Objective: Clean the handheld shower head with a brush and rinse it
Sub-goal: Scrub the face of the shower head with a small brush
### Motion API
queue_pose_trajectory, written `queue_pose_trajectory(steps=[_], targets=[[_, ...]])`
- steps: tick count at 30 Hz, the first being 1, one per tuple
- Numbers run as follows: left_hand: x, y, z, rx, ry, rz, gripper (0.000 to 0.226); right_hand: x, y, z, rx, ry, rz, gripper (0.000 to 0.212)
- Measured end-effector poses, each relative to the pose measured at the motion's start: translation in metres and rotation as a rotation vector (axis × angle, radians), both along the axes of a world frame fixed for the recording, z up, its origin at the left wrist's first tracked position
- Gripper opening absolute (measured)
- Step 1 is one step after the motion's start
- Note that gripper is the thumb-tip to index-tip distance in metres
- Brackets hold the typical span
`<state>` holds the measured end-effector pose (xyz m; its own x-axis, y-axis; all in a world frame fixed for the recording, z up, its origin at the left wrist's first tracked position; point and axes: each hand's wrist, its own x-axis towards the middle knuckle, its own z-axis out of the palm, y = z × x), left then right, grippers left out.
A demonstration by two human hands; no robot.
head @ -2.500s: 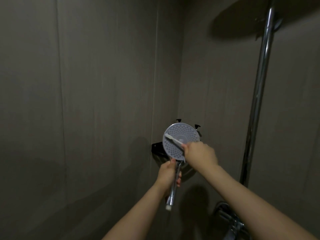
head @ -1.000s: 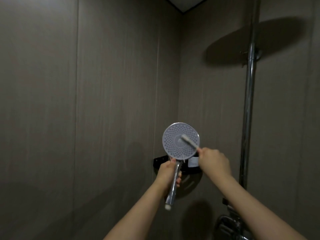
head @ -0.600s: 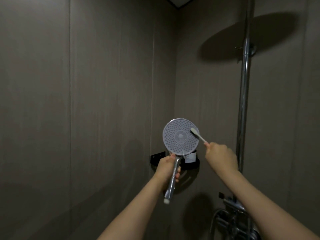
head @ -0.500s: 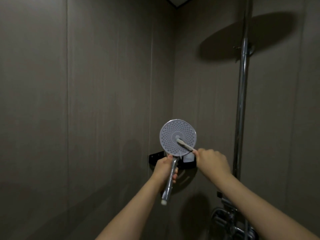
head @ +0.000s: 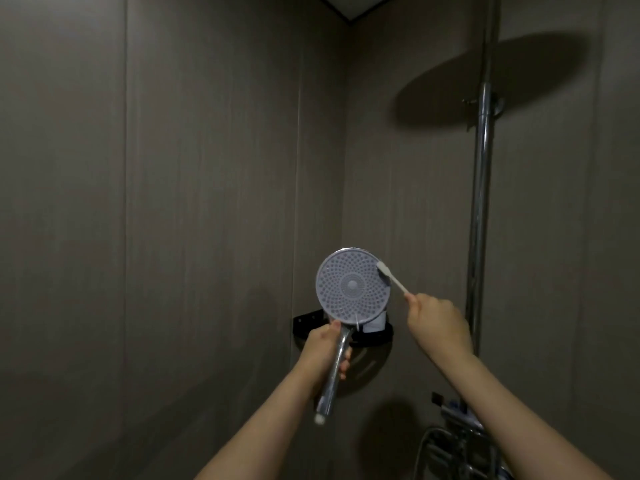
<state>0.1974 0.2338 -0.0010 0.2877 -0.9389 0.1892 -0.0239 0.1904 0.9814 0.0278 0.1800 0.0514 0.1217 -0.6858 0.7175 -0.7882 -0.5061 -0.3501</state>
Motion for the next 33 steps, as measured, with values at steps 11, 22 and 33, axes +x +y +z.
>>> queue_pose_trajectory(steps=[11, 22, 33], targets=[[-0.016, -0.002, -0.006, -0.024, 0.162, -0.013, 0.033, 0.015, 0.009, 0.001, 0.094, -0.02, -0.024, 0.042], [-0.012, 0.0, 0.004, -0.045, 0.142, 0.012, 0.035, 0.005, 0.016, -0.002, 0.074, 0.112, -0.024, 0.043], [-0.017, 0.007, 0.021, -0.051, 0.131, -0.012, 0.034, -0.002, 0.026, 0.008, -0.025, 0.349, 0.015, 0.041]])
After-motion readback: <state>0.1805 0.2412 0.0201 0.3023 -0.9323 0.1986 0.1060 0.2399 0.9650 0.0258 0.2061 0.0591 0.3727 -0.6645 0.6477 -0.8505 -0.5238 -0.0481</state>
